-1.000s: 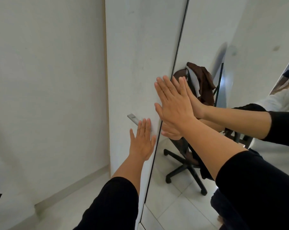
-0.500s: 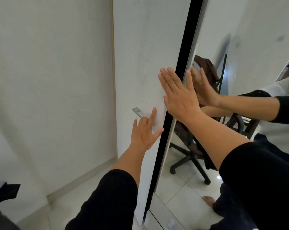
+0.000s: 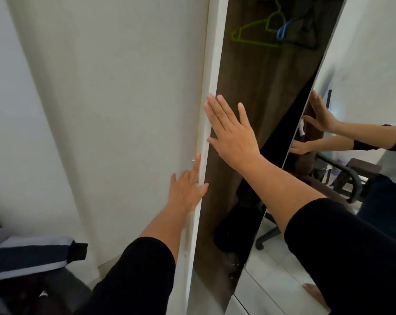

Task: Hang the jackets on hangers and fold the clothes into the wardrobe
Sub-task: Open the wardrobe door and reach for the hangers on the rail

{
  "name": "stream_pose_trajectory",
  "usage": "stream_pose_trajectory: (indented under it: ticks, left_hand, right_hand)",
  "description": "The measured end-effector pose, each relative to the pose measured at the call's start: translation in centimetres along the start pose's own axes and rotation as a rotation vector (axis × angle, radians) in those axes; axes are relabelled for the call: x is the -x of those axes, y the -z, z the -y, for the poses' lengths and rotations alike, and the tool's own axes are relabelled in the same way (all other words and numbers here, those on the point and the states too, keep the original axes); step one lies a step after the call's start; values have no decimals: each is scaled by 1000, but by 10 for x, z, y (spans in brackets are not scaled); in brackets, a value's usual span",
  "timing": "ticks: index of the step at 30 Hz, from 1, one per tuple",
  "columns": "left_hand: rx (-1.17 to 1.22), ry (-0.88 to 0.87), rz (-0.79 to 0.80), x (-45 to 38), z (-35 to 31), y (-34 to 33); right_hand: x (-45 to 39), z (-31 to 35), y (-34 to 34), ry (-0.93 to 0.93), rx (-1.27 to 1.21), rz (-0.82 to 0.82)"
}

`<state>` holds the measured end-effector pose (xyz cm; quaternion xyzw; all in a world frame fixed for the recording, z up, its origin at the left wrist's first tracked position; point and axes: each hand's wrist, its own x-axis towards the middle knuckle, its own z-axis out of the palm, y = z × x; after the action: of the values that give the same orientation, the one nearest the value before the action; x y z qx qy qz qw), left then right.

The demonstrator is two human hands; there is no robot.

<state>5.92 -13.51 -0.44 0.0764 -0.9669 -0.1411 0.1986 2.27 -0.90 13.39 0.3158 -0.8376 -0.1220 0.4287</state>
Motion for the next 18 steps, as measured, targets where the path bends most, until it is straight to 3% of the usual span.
stream_pose_trajectory:
  ticks: [5, 18]
  left_hand:
    - [-73, -20, -189, 13, 51, 34]
    - [-223, 210, -239, -24, 176, 71]
  right_hand:
    - [-32, 52, 5, 42, -161, 4]
    - [-143, 157, -44, 193, -491, -61]
